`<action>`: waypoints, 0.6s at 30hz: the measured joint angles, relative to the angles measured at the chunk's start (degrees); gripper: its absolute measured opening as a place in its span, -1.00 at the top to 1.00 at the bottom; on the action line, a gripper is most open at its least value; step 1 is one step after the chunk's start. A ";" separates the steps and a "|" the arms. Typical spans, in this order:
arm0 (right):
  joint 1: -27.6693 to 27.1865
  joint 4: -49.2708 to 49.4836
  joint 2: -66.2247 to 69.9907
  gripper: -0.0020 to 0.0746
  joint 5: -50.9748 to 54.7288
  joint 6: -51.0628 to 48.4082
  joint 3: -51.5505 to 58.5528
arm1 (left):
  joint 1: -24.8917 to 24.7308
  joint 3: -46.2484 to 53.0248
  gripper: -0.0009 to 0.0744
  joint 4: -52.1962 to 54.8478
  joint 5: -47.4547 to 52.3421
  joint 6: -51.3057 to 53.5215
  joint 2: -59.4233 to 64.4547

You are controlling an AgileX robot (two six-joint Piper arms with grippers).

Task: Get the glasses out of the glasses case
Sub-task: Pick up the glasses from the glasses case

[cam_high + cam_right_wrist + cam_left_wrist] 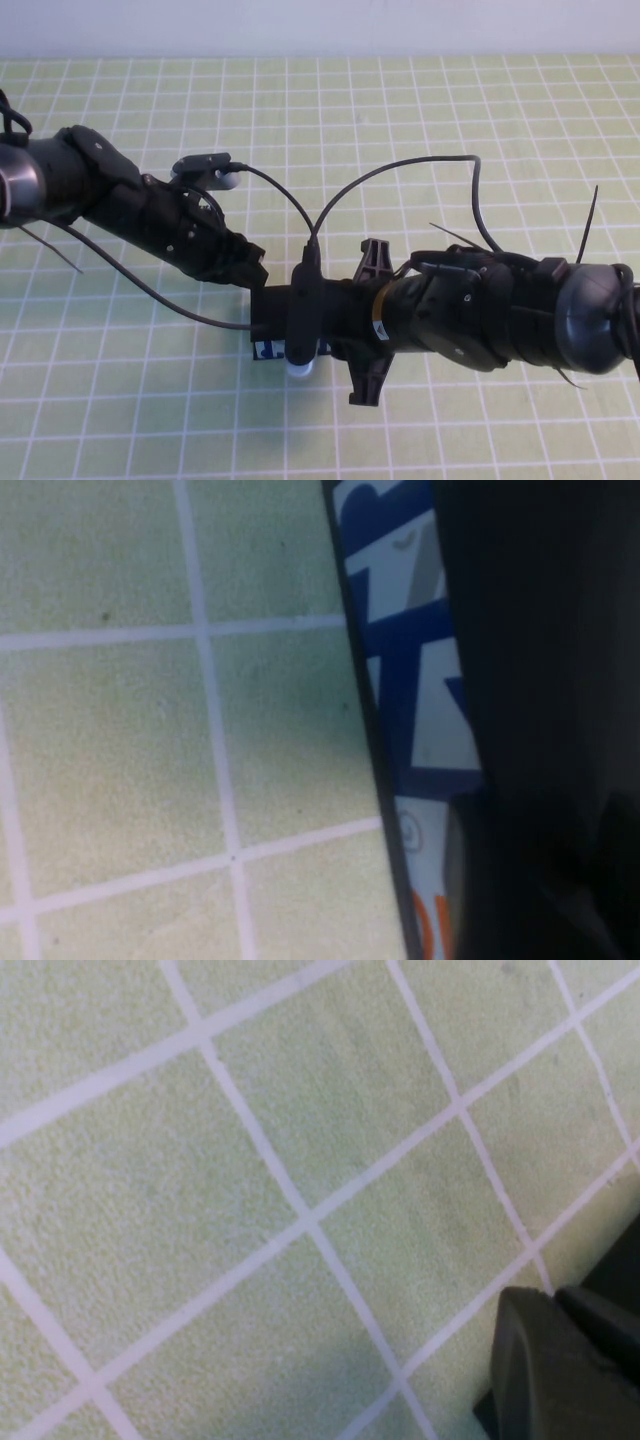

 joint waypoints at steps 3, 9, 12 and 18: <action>0.00 -0.38 0.00 0.65 0.00 -0.42 0.00 | 0.00 0.00 0.99 -0.12 -0.65 0.10 0.00; -0.04 -0.59 -1.82 0.86 0.11 -0.65 0.00 | 0.00 0.00 0.99 -0.22 -0.87 0.10 0.00; -0.30 -0.59 -3.73 0.91 0.11 -0.65 0.00 | 0.00 0.00 0.99 -0.22 -0.64 0.10 0.00; -0.42 -0.38 -5.66 0.95 0.11 -0.32 -0.16 | 0.00 0.00 0.99 -0.12 0.09 0.32 0.00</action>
